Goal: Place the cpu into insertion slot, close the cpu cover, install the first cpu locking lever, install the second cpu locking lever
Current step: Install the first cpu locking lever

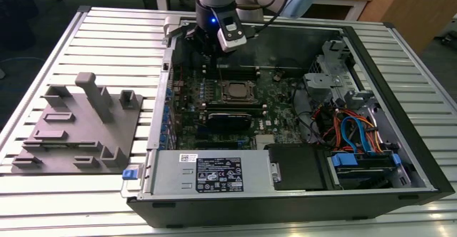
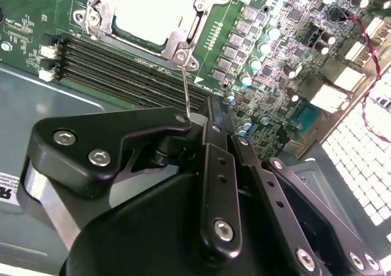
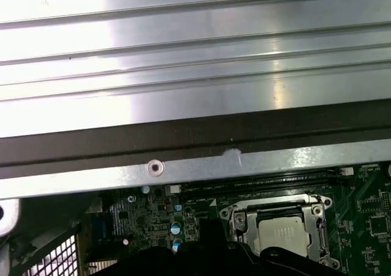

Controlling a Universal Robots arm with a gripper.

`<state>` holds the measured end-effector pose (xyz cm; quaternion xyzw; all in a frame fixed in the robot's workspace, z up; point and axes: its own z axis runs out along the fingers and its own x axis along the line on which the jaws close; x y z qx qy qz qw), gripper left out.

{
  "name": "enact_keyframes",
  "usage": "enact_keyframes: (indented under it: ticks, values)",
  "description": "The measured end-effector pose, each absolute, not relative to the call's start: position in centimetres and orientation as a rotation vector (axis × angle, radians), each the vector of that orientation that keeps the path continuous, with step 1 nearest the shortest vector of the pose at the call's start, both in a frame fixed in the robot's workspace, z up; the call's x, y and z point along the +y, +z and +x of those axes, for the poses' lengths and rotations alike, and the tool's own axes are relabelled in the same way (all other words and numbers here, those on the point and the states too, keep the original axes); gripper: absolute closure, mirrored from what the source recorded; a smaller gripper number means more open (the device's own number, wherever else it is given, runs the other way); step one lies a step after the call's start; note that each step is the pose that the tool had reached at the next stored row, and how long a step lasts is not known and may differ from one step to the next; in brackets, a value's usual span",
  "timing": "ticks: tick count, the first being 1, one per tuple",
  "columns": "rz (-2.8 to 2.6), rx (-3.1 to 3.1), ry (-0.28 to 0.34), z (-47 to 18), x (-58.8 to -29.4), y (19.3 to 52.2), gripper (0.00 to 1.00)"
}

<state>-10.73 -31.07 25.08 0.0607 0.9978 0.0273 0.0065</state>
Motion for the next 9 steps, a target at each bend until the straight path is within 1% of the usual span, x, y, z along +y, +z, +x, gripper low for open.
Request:
enact_keyframes:
  ticks: [9]
  values:
    - [0.19, 3.122, 0.085, -10.15, -31.07, 25.09, 0.9]
